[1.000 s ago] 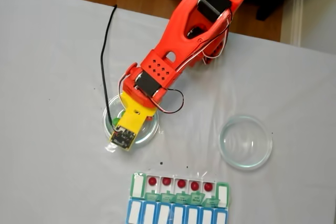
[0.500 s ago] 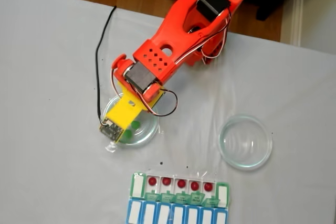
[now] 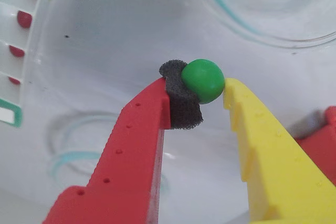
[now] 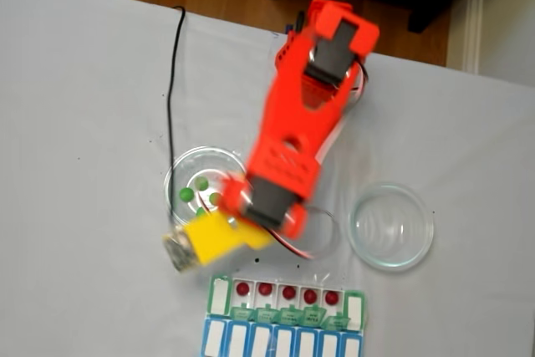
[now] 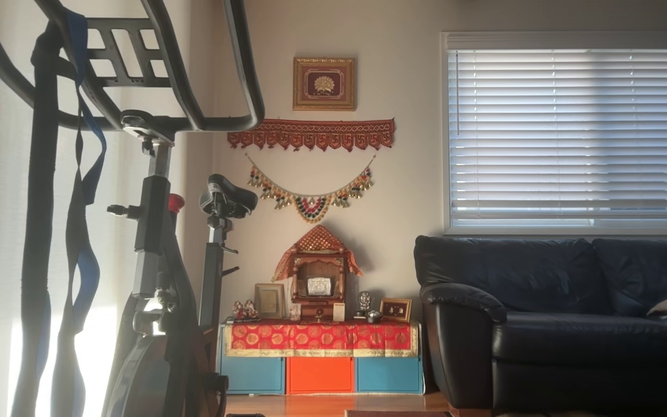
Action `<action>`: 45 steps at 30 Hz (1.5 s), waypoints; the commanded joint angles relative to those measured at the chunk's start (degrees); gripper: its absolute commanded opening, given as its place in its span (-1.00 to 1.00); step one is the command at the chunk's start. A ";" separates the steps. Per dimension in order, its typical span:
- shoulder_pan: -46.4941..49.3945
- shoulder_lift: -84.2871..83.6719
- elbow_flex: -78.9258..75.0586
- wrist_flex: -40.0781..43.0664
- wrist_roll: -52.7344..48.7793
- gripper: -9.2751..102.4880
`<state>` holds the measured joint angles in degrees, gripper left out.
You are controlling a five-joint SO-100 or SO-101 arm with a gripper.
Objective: Sort medicines into box.
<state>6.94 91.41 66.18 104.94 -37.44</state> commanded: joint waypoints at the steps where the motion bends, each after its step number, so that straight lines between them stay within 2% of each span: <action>1: -8.70 -0.09 -7.03 -4.75 15.64 -0.82; 4: -14.06 -1.67 -5.80 -10.63 26.81 -0.82; 7: -17.58 -0.88 -0.88 -20.48 37.35 -0.82; 11: -19.60 -3.78 -0.35 -26.02 42.63 -0.82; 24: -16.88 -10.72 -9.58 -28.74 43.15 -0.82; 34: -17.14 -8.53 -8.26 -27.95 42.89 -0.82; 45: -18.02 -6.86 -3.34 -35.51 48.08 -0.82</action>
<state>-10.37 78.40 62.93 71.63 9.58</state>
